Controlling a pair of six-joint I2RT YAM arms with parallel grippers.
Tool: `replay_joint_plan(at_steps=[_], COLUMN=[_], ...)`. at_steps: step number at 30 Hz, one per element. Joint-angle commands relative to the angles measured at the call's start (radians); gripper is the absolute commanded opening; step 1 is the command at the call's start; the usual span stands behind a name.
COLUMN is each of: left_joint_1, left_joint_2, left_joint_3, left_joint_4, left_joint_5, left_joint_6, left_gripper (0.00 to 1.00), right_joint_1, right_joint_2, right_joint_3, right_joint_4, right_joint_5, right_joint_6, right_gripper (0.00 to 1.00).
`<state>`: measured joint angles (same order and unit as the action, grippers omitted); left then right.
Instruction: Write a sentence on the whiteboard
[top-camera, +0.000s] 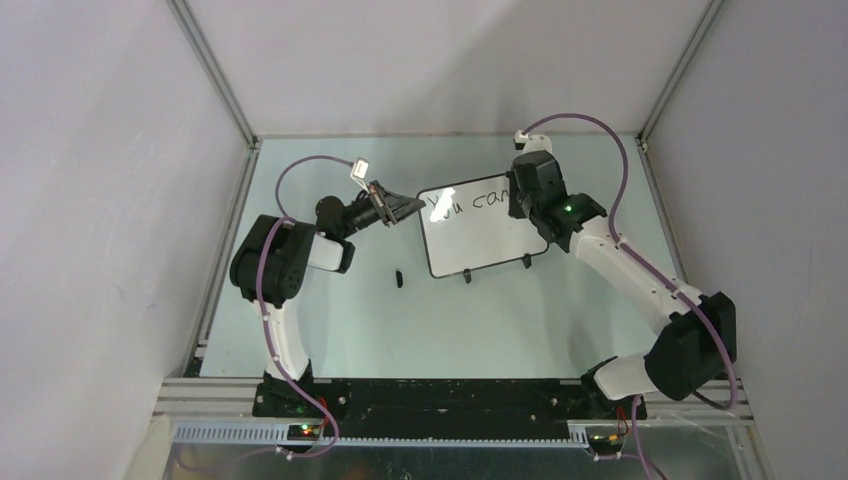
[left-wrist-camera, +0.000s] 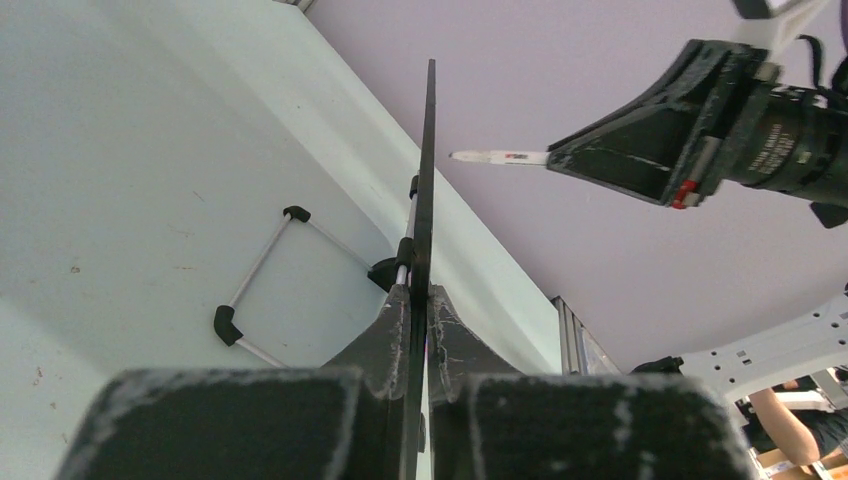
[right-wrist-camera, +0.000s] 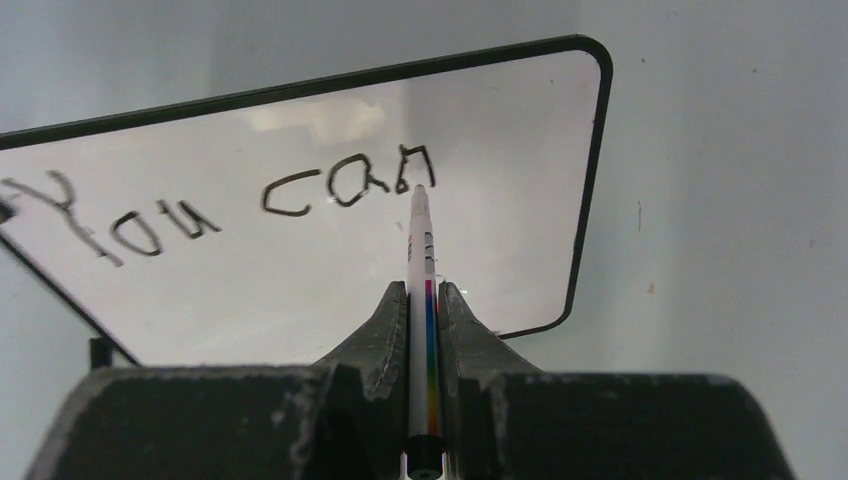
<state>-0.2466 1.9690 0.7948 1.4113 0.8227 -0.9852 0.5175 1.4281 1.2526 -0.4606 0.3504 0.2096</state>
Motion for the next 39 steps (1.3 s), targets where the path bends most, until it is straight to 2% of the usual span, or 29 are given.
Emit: replay_joint_plan(at_steps=[1, 6, 14, 20, 21, 23, 28, 33, 35, 38, 39], left_joint_1=[-0.008, -0.007, -0.005, -0.005, -0.006, -0.006, -0.008, -0.019, -0.037, -0.069, -0.078], left_joint_2=[-0.054, -0.065, -0.086, -0.169, -0.179, -0.212, -0.331, -0.457, -0.542, -0.699, -0.753], left_joint_3=[0.001, -0.006, -0.023, -0.047, -0.050, -0.058, -0.115, -0.216, -0.237, -0.238, -0.241], left_joint_4=[0.040, 0.029, -0.003, -0.170, -0.213, -0.270, -0.446, -0.566, -0.698, -0.983, -1.022], left_joint_5=[0.015, 0.012, -0.003, -0.049, -0.064, -0.091, -0.217, -0.360, -0.435, -0.600, -0.627], left_joint_6=[0.003, 0.015, 0.047, 0.169, 0.198, 0.239, 0.341, 0.370, 0.435, 0.554, 0.568], left_gripper=[0.10, 0.29, 0.49, 0.64, 0.86, 0.98, 0.99, 0.99, 0.99, 0.99, 0.99], right_joint_1=[0.054, 0.137, 0.222, 0.281, 0.285, 0.295, 0.320, 0.339, 0.341, 0.345, 0.347], right_joint_2=[-0.103, -0.137, -0.168, -0.274, -0.303, -0.344, -0.422, -0.489, -0.506, -0.516, -0.517], right_joint_3=[-0.002, -0.051, -0.147, -0.260, -0.286, -0.315, -0.379, -0.437, -0.458, -0.483, -0.487], right_joint_4=[0.018, 0.052, 0.131, 0.239, 0.262, 0.289, 0.331, 0.374, 0.387, 0.409, 0.416], right_joint_5=[0.002, 0.038, 0.067, 0.087, 0.088, 0.089, 0.112, 0.145, 0.151, 0.152, 0.155], right_joint_6=[0.000, -0.017, -0.026, -0.040, -0.042, -0.041, -0.038, -0.032, -0.029, -0.022, -0.022], right_gripper=[0.00, 0.00, 0.00, 0.00, 0.00, 0.00, 0.00, 0.00, 0.00, 0.00, 0.00])
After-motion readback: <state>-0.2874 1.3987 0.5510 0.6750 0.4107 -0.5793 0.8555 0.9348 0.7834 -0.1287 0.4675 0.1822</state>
